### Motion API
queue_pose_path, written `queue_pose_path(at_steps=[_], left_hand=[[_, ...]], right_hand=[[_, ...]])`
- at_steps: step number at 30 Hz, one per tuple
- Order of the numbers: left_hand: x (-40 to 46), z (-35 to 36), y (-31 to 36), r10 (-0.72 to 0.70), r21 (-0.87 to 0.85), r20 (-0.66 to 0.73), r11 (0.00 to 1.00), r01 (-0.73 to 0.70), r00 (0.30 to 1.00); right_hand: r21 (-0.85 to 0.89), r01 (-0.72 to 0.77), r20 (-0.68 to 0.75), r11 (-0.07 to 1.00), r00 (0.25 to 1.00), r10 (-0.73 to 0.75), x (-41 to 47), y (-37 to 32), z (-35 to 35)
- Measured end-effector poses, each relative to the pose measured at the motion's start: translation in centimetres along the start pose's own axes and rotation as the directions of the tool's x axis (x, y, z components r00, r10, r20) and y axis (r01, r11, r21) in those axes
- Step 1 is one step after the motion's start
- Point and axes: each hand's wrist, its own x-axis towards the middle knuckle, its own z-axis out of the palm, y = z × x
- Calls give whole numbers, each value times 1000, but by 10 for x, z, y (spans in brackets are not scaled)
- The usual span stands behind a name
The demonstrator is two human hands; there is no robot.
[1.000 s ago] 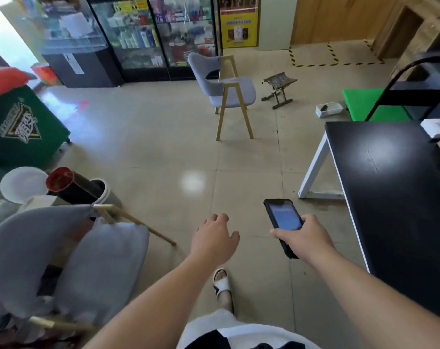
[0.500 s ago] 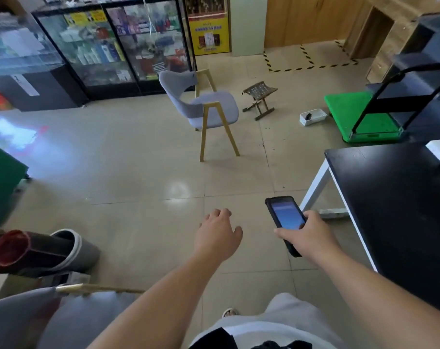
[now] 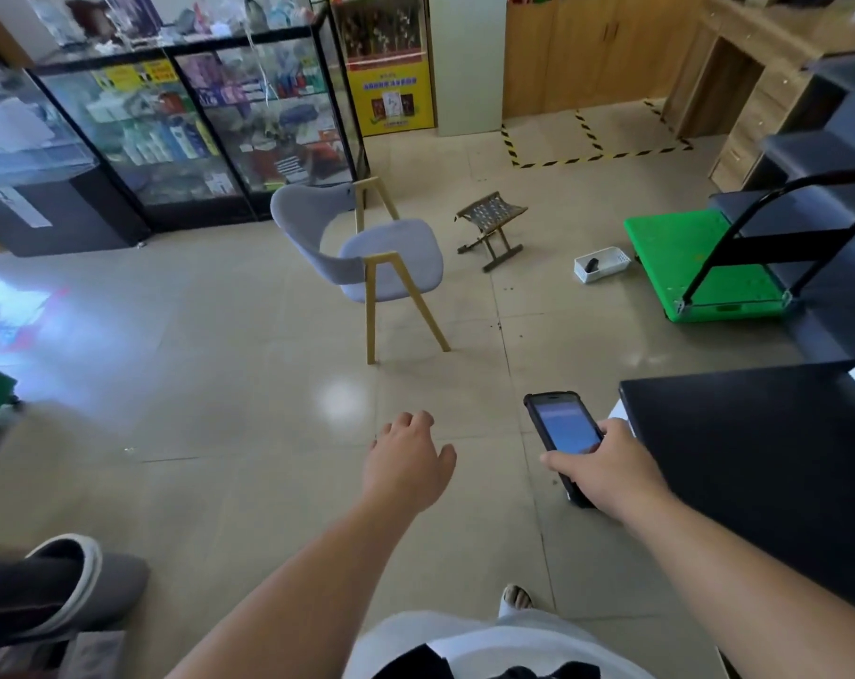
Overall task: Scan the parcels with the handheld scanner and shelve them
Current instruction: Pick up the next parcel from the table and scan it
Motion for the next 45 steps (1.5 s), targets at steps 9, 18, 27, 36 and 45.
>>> queue_pose_path(at_steps=[9,18,27,36,45], left_hand=[[101,2,106,186,117,126,973,-201,974],[190,21,235,484,185,300,816,-547,822],[217,61,344,656,198,483,563,-802,580],[171,117,434,706,191,597,337,-922,382],[109,184,529,694,122,608,397,-910,385]], right_hand=[[83,-143,-70,986,986,149,63,25,-53],[343,-332,-275,879,859,432,98,61,-115],[651,-436,-268,621,634,725,89,98,-134],[813,-409,-223,415,440,870,62,166,-164],[887,-348,-141,304,422,896,44,261,-210]])
